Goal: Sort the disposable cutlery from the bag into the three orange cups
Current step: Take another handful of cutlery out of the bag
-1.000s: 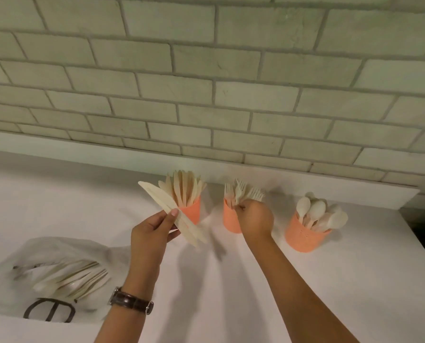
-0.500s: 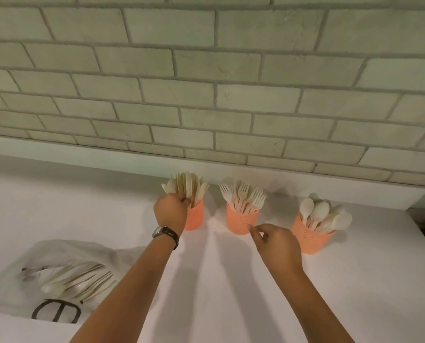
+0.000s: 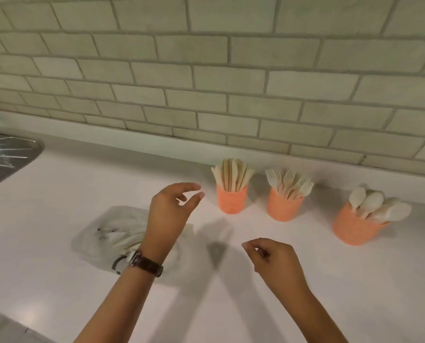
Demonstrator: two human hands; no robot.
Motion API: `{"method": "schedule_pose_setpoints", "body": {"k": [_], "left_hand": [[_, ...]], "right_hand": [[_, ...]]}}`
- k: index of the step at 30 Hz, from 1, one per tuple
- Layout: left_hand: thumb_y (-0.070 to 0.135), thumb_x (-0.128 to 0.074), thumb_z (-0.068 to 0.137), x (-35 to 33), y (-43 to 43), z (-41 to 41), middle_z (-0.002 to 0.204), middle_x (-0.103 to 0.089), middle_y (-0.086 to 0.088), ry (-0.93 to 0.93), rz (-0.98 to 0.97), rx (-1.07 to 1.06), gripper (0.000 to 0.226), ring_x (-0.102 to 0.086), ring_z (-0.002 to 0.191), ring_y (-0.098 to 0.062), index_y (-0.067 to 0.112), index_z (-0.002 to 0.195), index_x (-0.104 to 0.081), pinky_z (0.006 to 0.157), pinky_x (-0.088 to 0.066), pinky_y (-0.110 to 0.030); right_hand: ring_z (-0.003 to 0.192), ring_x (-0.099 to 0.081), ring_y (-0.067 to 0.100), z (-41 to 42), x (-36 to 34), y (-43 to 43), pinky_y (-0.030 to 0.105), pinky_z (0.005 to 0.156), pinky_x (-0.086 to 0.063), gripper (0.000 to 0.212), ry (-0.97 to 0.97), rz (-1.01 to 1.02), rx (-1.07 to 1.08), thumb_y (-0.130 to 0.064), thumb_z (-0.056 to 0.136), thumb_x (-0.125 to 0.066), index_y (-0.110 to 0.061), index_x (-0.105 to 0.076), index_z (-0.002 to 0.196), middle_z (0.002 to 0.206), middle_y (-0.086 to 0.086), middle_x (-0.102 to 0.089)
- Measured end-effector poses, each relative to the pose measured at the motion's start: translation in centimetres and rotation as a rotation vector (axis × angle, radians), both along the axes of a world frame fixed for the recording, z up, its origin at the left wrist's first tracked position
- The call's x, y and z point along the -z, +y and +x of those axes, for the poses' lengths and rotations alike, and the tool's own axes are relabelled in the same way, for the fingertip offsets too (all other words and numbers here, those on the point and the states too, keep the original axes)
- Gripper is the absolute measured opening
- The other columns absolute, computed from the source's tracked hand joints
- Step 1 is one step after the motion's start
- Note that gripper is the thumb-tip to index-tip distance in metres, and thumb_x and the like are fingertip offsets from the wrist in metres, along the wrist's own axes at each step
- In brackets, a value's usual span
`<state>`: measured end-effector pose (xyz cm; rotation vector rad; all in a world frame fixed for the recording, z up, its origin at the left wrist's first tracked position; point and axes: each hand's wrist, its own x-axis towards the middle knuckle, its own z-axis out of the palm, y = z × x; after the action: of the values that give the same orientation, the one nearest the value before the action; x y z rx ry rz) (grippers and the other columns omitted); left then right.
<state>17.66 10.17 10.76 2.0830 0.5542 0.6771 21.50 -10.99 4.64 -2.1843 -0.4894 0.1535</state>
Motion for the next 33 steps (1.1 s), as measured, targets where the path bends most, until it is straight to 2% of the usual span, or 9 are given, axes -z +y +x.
{"method": "schedule_pose_setpoints", "body": {"k": [4,9,11,14,18,23,26,29,33], "left_hand": [[0.027,-0.077,0.069,-1.4,5.9,-7.7,0.098,-0.065,0.024,0.004,0.205,0.045,0.012,-0.056,0.088,-0.001,0.034,0.070,-0.068,0.077,-0.039,-0.010],[0.027,-0.085,0.060,1.2,13.3,-12.5,0.120,-0.061,0.006,0.173,0.394,0.070,0.018,-0.048,0.108,-0.023,0.034,0.067,-0.070,0.086,-0.034,-0.028],[0.030,-0.083,0.062,2.8,14.9,-13.2,0.127,-0.054,0.007,0.205,0.362,0.084,0.021,-0.042,0.113,-0.022,0.040,0.073,-0.069,0.089,-0.033,-0.031],[0.031,-0.079,0.068,4.2,15.8,-13.4,0.125,-0.047,0.014,0.181,0.280,0.126,0.025,-0.041,0.107,-0.015,0.048,0.080,-0.065,0.085,-0.031,-0.017],[0.034,-0.076,0.071,5.3,16.6,-13.0,0.122,-0.051,0.009,0.194,0.223,0.156,0.024,-0.045,0.097,-0.014,0.038,0.094,-0.068,0.075,-0.030,-0.006],[0.021,-0.080,0.063,4.3,18.0,-13.7,0.128,-0.017,0.025,0.462,0.134,0.427,0.092,-0.052,0.099,-0.008,0.040,0.135,-0.027,0.076,-0.046,-0.019],[0.011,-0.071,0.066,3.4,18.3,-14.5,0.128,-0.004,0.034,0.541,0.120,0.543,0.102,-0.060,0.087,-0.010,0.041,0.141,-0.009,0.075,-0.054,-0.029],[0.008,-0.068,0.066,2.6,19.0,-14.5,0.127,-0.002,0.038,0.556,0.029,0.583,0.109,-0.059,0.092,-0.011,0.042,0.143,0.001,0.074,-0.055,-0.032],[0.007,-0.069,0.066,1.7,19.7,-14.1,0.134,-0.007,0.033,0.520,-0.050,0.582,0.111,-0.054,0.092,-0.001,0.042,0.144,0.003,0.073,-0.054,-0.025]], "right_hand": [[0.053,-0.055,0.020,-3.8,0.3,4.8,0.028,0.059,-0.048,0.017,0.136,0.166,0.024,-0.024,0.082,-0.070,-0.030,-0.070,0.066,0.055,-0.003,-0.060],[0.057,-0.055,0.008,-8.3,-0.1,11.6,0.012,0.056,-0.044,0.018,0.064,0.344,0.082,-0.008,0.079,-0.073,-0.025,-0.070,0.071,0.074,-0.005,-0.066],[0.071,-0.061,0.009,-9.2,-0.2,14.1,0.011,0.061,-0.047,0.011,-0.048,0.317,0.016,-0.009,0.081,-0.070,-0.019,-0.070,0.076,0.084,-0.009,-0.065],[0.084,-0.062,0.004,-9.5,0.1,16.8,0.011,0.069,-0.049,0.012,-0.065,0.215,-0.090,-0.014,0.083,-0.062,-0.017,-0.073,0.085,0.085,-0.014,-0.065],[0.098,-0.056,0.004,-8.7,0.2,18.5,0.010,0.079,-0.040,0.023,-0.128,-0.190,-0.213,-0.013,0.089,-0.057,-0.024,-0.069,0.106,0.104,-0.014,-0.065],[0.139,-0.025,0.010,-8.1,-1.6,19.2,0.020,0.104,-0.031,0.108,-0.048,-0.587,-0.290,-0.038,0.066,-0.081,-0.030,-0.012,0.149,0.152,-0.011,-0.022],[0.143,-0.016,0.014,-8.4,-3.0,20.2,0.025,0.109,-0.030,0.123,-0.025,-0.650,-0.330,-0.039,0.062,-0.083,-0.026,0.002,0.149,0.156,-0.007,-0.010],[0.135,-0.033,0.013,-8.0,-4.0,21.0,0.024,0.100,-0.039,0.113,0.031,-0.656,-0.346,-0.033,0.066,-0.081,-0.028,-0.004,0.149,0.154,-0.009,-0.021],[0.121,-0.051,0.019,-7.0,-2.7,23.2,0.026,0.096,-0.040,0.049,0.089,-0.787,-0.400,-0.012,0.089,-0.057,-0.012,-0.045,0.136,0.132,0.004,-0.055]]}}
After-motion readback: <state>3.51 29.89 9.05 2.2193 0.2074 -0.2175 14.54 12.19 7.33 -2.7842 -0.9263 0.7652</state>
